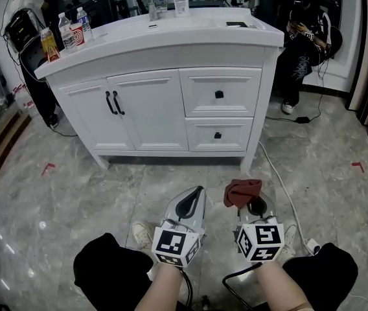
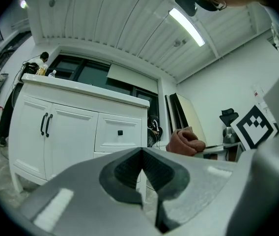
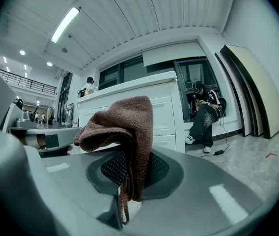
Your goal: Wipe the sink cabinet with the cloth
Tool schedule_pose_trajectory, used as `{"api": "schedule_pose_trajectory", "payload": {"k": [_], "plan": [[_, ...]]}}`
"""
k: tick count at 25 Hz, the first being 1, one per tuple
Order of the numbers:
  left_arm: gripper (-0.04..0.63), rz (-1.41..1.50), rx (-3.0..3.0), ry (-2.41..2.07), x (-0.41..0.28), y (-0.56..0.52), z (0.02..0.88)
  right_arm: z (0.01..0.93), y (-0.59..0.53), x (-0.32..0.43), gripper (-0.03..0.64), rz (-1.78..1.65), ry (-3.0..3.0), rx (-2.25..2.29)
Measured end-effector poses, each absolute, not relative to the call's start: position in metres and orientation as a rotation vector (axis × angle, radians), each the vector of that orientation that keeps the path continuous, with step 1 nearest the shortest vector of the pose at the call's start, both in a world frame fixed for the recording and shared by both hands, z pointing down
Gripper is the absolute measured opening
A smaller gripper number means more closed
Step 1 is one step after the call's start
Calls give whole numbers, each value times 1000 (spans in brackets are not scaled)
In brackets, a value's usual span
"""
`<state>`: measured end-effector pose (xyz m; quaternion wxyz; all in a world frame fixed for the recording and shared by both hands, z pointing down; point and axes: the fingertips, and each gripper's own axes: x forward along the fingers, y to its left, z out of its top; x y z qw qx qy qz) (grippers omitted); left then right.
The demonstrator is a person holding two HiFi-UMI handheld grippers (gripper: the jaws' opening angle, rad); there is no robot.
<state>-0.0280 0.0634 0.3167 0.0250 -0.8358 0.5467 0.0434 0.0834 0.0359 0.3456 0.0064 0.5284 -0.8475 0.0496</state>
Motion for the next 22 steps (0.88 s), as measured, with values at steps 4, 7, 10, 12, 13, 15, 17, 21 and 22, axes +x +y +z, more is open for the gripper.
{"api": "schedule_pose_trajectory", "payload": {"k": [4,7,10,12,13,15,17,21,22], "plan": [[0,139,-2578,1682,-27,71,312,333,41,82,77,152,-2681,1663],[0,144,-2581,1670,-26,72,310,326,41,79,77,141,-2696,1669],[0,148,-2591,1655,-25,70,311,329,39,74,77,128,-2695,1656],[0,156,-2593,1657,-28,69,311,332,38,69,75,128,-2695,1643],[0,161,-2592,1661,-29,68,310,333,36,67,75,130,-2695,1639],[0,173,-2593,1667,-31,65,309,336,34,67,75,135,-2690,1637],[0,182,-2597,1668,-30,63,309,337,32,67,75,136,-2682,1640],[0,187,-2600,1672,-31,60,311,339,28,66,75,154,-2677,1645],[0,185,-2599,1672,-31,60,312,340,28,66,75,161,-2677,1646]]}}
